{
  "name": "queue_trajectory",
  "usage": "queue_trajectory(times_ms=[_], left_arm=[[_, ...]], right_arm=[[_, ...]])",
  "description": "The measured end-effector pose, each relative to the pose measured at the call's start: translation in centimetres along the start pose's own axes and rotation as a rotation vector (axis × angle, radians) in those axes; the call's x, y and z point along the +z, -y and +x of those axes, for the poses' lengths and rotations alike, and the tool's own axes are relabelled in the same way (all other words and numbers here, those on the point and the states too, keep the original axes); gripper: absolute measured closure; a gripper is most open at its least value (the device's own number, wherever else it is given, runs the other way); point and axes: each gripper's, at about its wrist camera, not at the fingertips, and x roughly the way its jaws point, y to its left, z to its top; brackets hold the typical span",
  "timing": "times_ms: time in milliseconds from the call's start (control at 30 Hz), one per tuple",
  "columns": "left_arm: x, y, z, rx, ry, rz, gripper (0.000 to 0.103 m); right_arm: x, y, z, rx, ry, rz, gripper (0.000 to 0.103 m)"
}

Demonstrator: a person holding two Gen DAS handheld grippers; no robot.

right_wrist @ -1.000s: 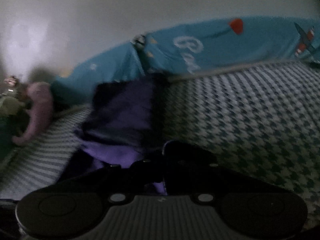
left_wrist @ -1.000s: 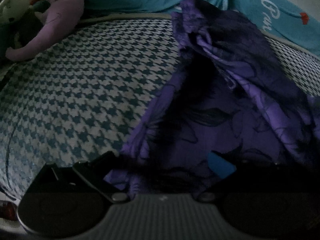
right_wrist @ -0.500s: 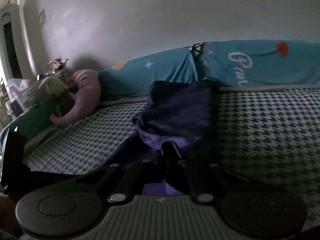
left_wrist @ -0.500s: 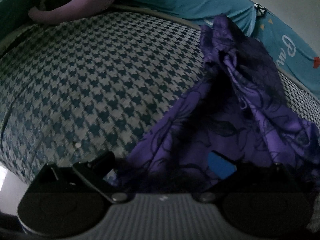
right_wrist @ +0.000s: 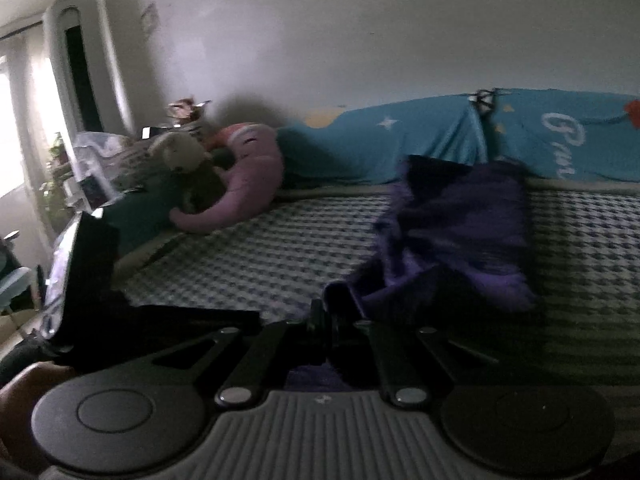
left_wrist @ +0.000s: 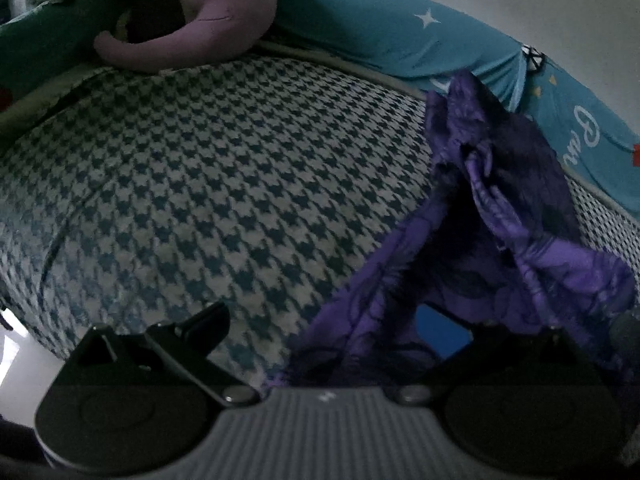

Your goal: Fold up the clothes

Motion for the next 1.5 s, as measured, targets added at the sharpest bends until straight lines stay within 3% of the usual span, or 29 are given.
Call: queue_trajectory(times_ms=[200, 467, 800, 933, 1167, 1400, 1500], left_arm=[[0.4, -2.3, -1.1, 0.02, 0.044, -0.048, 0.0], [0.8, -4.8, -1.8, 0.05, 0.067, -0.104, 0.0], [1.4, -5.3, -2.7, 0.065, 0.12, -0.125, 0.0], [1.5, -5.6, -2.8, 0.074, 0.131, -0.13, 0.0], [1.6, -5.7, -2.8, 0.069, 0.127, -0.132, 0.0], [1.4, -5.1, -2.8, 0.034, 0.119, -0.125, 0.0], [1.4, -5.0, -2.8, 0.023, 0.114, -0.125, 0.0]], right_arm=[[-1.4, -3.3, 1.4, 0.082, -0.043, -0.032, 0.097], [-2.9, -5.1, 4.0, 0.108, -0.099, -0.01, 0.097], [-3.7, -6.9, 6.6, 0.137, -0.121, -0.019, 0.096], [-4.1, -6.6, 7.7, 0.141, -0.161, -0.018, 0.089], [-5.0, -6.2, 6.3, 0.214, -0.222, -0.066, 0.062], [-4.7, -5.0, 3.9, 0.242, -0.25, -0.085, 0.062], [-4.5, -4.8, 3.2, 0.217, -0.232, -0.095, 0.062]])
